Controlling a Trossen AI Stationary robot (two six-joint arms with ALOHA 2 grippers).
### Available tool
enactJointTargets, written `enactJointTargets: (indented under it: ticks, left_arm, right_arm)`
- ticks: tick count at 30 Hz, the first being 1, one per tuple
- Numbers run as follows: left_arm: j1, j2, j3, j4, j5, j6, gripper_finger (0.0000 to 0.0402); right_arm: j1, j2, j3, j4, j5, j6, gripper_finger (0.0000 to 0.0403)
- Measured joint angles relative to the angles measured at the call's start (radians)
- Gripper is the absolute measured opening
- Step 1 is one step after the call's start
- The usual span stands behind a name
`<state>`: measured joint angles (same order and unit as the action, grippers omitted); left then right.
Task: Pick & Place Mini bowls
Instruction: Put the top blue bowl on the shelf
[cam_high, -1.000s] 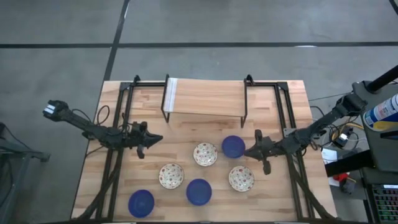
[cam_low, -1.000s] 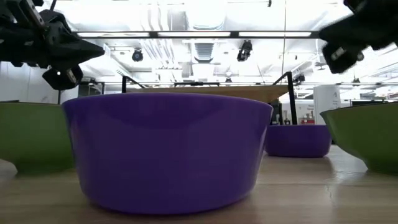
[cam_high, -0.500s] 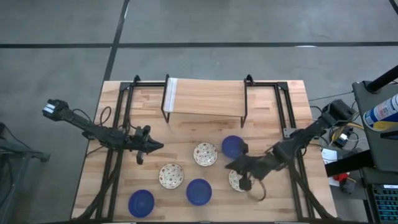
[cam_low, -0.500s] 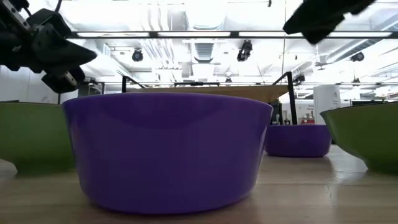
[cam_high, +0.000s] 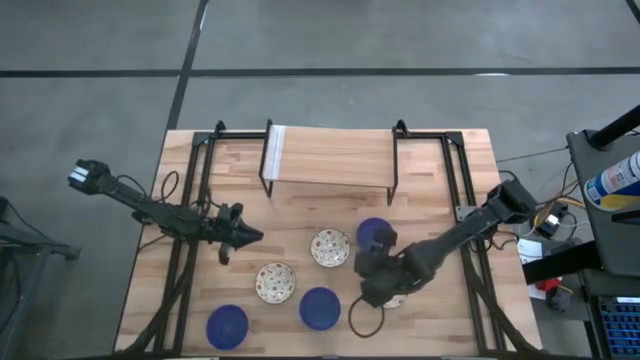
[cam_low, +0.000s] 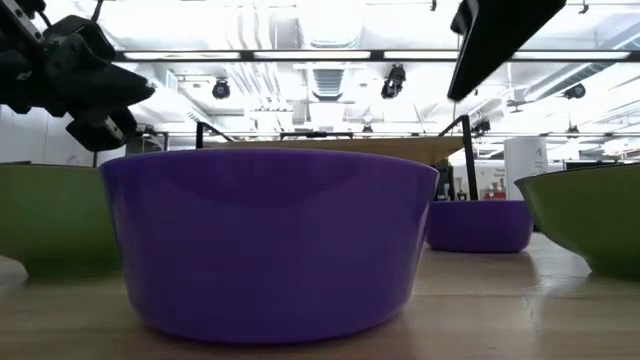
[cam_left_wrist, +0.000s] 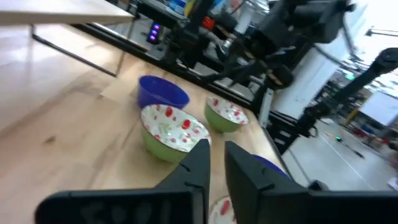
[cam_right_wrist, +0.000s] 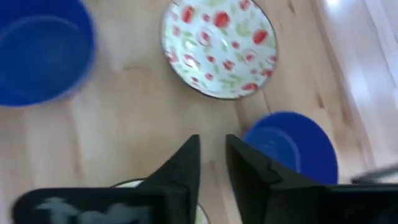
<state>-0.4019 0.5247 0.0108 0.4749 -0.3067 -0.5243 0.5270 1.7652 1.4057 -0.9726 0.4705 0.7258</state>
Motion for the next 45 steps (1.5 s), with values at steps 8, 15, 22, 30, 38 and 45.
enactJointTargets:
  ticks: [8,15,22,30,38,45]
  left_arm:
    - [0.0,0.0,0.0,0.018,0.047,-0.03,0.0082]
    - [0.0,0.0,0.0,0.028,0.047,-0.03,0.0083]
    - [0.0,0.0,0.0,0.027,0.047,-0.029,0.0083]
    - [0.0,0.0,0.0,0.027,0.047,-0.028,0.0083]
    - [0.0,0.0,0.0,0.027,0.047,-0.028,0.0083]
    - [0.001,0.0,0.0,0.027,0.047,-0.023,0.0083]
  right_arm:
    - [-0.017,0.067,0.021,-0.045,0.024,-0.086,0.0139]
    - [-0.058,0.061,-0.036,-0.035,0.026,-0.04,0.0127]
    - [-0.115,0.058,-0.097,-0.003,-0.03,-0.045,0.0125]
    - [-0.145,0.055,-0.135,0.058,-0.104,-0.048,0.0125]
    - [-0.154,0.055,-0.172,0.092,-0.112,-0.052,0.0125]
    - [-0.167,0.055,-0.189,0.117,-0.112,-0.054,0.0125]
